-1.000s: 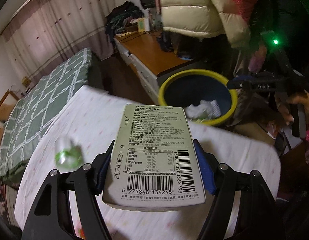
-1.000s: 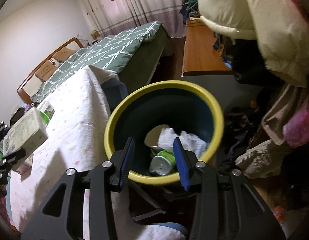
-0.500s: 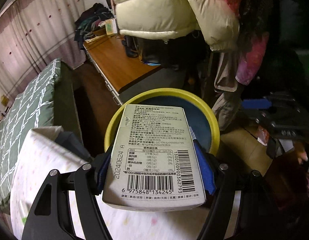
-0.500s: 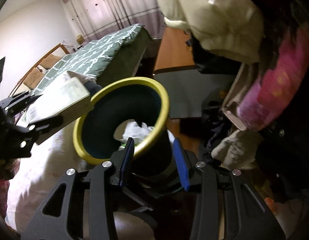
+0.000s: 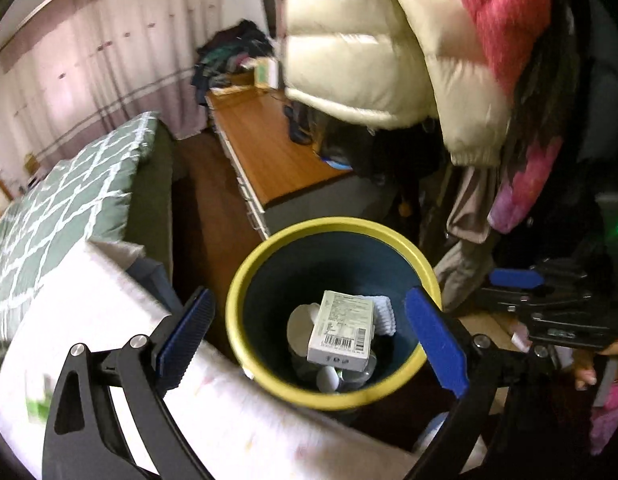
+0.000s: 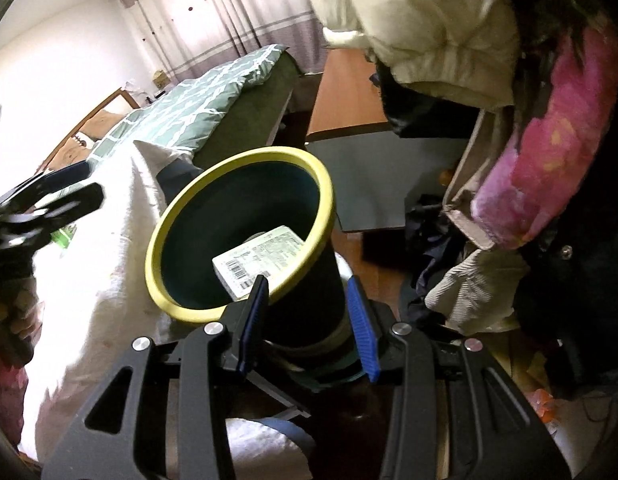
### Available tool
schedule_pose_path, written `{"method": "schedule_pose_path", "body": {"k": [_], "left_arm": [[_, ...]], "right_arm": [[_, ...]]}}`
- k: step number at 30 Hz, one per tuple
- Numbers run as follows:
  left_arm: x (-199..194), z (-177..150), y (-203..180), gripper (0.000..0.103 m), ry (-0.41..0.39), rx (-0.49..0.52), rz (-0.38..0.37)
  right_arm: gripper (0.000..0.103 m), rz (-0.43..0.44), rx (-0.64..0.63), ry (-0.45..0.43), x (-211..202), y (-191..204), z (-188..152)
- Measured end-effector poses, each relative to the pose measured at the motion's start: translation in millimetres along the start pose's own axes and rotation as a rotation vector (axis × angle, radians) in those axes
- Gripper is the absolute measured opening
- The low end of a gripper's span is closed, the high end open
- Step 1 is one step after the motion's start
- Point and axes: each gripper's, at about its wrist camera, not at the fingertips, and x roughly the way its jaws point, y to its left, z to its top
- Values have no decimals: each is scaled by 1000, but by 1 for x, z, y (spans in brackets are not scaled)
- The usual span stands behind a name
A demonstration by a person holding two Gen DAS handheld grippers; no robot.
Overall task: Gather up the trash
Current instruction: 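Carry the white box with the left tool and release it into the bin, then reach the right tool to the clear green-banded bottle and grasp it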
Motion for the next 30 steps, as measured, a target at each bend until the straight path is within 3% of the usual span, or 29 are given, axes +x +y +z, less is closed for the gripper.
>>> {"method": "schedule_pose_path", "body": {"k": [9, 19, 25, 30], "left_arm": [[-118, -86, 79, 98, -100, -259, 100], [-248, -208, 171, 98, -179, -469, 438], [-286, -275, 232, 98, -232, -641, 576], [-291, -317, 264, 98, -278, -752, 632]], "right_arm": [[39, 36, -94, 20, 6, 53, -2], [39, 122, -254, 59, 23, 156, -8], [39, 206, -350, 55, 31, 238, 0], [39, 258, -420, 49, 45, 311, 8]]}}
